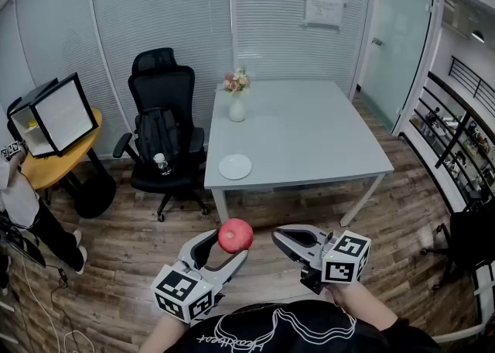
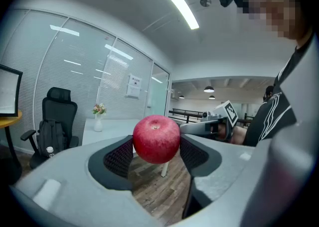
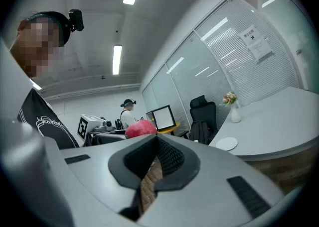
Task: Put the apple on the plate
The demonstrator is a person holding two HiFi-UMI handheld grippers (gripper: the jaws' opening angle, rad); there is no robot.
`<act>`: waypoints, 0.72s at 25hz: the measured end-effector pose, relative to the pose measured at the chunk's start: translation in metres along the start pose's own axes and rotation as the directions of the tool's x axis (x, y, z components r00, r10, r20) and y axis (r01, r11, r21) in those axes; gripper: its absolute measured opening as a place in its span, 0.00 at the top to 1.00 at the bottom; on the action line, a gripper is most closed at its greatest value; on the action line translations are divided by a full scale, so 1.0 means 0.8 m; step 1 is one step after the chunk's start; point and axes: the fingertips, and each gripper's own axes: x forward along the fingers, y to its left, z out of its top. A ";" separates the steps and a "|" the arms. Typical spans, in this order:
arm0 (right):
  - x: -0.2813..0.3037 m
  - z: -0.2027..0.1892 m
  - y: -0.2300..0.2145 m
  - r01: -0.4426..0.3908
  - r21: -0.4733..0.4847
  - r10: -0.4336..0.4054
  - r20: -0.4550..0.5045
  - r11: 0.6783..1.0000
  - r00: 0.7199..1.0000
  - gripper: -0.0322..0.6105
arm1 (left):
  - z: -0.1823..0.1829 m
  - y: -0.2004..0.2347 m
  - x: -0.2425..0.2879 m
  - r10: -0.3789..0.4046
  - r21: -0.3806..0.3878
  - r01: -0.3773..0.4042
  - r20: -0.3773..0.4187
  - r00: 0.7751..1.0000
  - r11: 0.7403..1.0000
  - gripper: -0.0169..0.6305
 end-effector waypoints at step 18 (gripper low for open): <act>-0.001 -0.038 -0.002 0.036 0.117 -0.037 0.004 0.992 0.999 0.94 | -0.019 0.008 -0.007 -0.039 -0.035 0.039 -0.002 0.999 0.999 0.51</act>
